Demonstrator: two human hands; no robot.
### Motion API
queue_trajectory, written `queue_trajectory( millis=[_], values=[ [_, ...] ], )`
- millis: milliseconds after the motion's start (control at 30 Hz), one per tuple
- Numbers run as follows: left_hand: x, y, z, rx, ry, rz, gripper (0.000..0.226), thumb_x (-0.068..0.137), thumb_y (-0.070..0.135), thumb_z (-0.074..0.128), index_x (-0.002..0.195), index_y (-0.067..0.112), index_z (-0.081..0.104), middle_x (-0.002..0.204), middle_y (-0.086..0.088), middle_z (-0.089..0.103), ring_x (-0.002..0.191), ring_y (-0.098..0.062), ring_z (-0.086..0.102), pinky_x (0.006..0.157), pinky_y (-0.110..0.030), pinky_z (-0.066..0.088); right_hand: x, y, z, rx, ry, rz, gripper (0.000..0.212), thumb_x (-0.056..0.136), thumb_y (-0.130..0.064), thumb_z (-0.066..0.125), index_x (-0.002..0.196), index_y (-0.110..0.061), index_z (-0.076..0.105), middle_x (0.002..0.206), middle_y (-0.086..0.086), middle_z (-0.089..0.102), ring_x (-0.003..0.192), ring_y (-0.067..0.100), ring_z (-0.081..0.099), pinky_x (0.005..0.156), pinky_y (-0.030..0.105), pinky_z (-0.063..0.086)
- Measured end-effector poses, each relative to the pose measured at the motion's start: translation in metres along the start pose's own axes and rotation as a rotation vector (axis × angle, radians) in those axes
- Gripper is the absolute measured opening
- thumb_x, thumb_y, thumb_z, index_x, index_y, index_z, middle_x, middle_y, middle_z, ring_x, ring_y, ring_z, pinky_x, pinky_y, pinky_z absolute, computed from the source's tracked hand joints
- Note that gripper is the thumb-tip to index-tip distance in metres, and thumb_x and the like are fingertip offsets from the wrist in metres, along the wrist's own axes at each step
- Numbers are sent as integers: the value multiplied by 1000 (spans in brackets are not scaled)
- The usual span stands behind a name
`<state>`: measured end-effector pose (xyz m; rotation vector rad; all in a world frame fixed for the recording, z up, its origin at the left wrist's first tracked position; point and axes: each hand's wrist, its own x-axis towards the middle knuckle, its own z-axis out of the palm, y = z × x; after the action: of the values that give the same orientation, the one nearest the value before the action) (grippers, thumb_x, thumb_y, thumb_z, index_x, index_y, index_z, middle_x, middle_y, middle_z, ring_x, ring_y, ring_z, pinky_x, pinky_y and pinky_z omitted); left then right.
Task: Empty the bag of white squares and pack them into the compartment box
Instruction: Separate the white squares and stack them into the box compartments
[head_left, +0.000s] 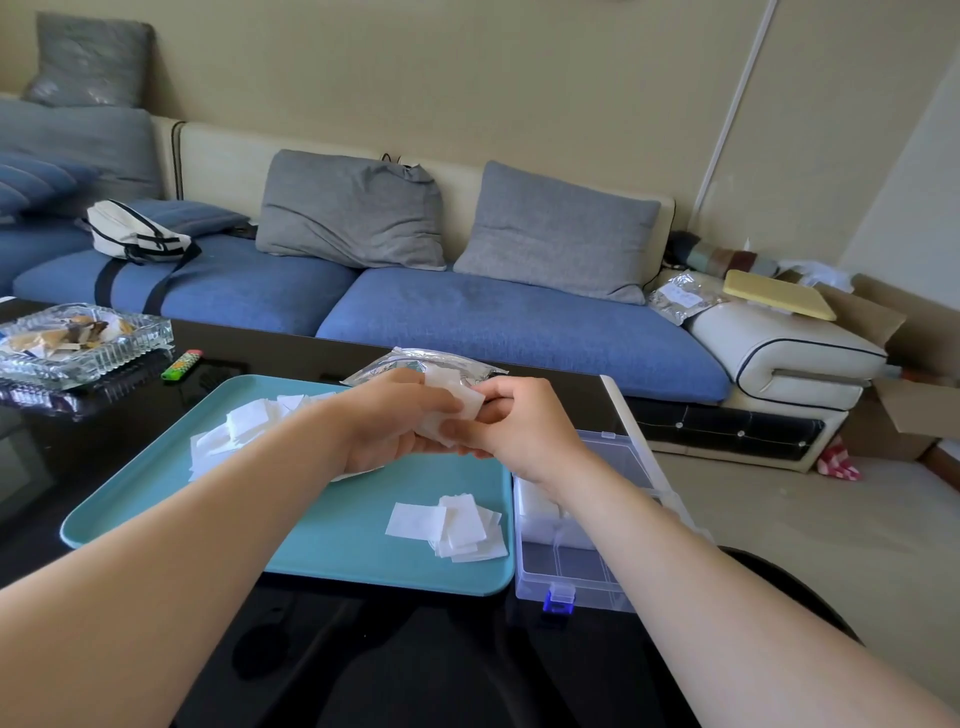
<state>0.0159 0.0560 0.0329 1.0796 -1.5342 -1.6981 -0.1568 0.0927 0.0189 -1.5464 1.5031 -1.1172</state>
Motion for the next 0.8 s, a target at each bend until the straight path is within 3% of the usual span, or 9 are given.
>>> queue_trajectory(
  millis=[67, 167, 233, 300, 433, 500, 600, 733, 800],
  values=[
    [-3, 0, 2, -49, -19, -17, 24, 105, 2, 54, 125, -3, 64, 119, -20, 75, 108, -36, 74, 99, -50, 59, 1, 0, 1, -125, 31, -87, 61, 65, -33, 102, 118, -23, 72, 94, -3, 78, 82, 15, 76, 76, 33, 62],
    [-8, 3, 5, -43, 3, -26, 16, 104, -2, 53, 113, 1, 65, 95, -14, 79, 80, -24, 78, 65, -38, 61, -3, -3, 5, -318, 5, -229, 102, 52, -39, 105, 140, -38, 54, 123, -13, 54, 116, 11, 59, 95, 27, 56],
    [-9, 3, 5, -12, 6, -32, 15, 102, -1, 55, 114, 0, 64, 92, -17, 78, 77, -26, 77, 65, -39, 62, -4, -1, 8, -435, -26, -269, 117, 49, -45, 104, 149, -44, 43, 133, -8, 38, 133, 18, 43, 109, 34, 48],
    [-7, 2, 5, 10, -16, -38, 21, 99, 1, 60, 120, 1, 65, 100, -17, 77, 88, -28, 76, 87, -47, 62, -2, 4, 10, -544, -10, -305, 113, 52, -51, 99, 150, -42, 44, 135, -6, 37, 132, 20, 40, 112, 37, 44],
    [-3, 0, 5, 65, -1, -57, 15, 94, 3, 67, 109, 3, 71, 102, -15, 76, 96, -27, 72, 104, -52, 55, -2, 5, 12, -546, 52, -345, 77, 58, -55, 90, 127, -34, 63, 121, -8, 52, 112, 14, 56, 95, 40, 55],
    [-3, 1, 6, 39, 1, -57, 13, 94, 4, 69, 107, 4, 71, 104, -16, 74, 96, -27, 70, 101, -51, 57, -3, 3, 12, -590, 93, -349, 66, 60, -58, 86, 118, -31, 66, 115, -10, 56, 103, 15, 60, 86, 41, 58],
    [-1, 1, 6, 14, 8, -59, 14, 93, 7, 74, 106, 4, 69, 102, -16, 72, 88, -26, 70, 84, -42, 62, -6, 2, 10, -615, 107, -400, 77, 64, -58, 87, 131, -32, 60, 125, -10, 60, 108, 17, 61, 87, 40, 57],
    [-3, 1, 9, 33, -5, -45, 8, 94, 6, 71, 101, 5, 68, 96, -14, 73, 92, -25, 70, 101, -51, 57, -7, 0, 12, -539, 96, -470, 58, 68, -46, 88, 117, -30, 63, 114, -11, 64, 100, 17, 61, 84, 42, 57],
    [-3, 1, 10, 67, -6, -42, 9, 96, 3, 64, 89, 7, 68, 83, -10, 72, 84, -24, 71, 97, -50, 59, -6, 0, 15, -520, 72, -474, 55, 68, -46, 87, 114, -27, 63, 110, -10, 66, 98, 17, 62, 84, 42, 57]
  ],
)
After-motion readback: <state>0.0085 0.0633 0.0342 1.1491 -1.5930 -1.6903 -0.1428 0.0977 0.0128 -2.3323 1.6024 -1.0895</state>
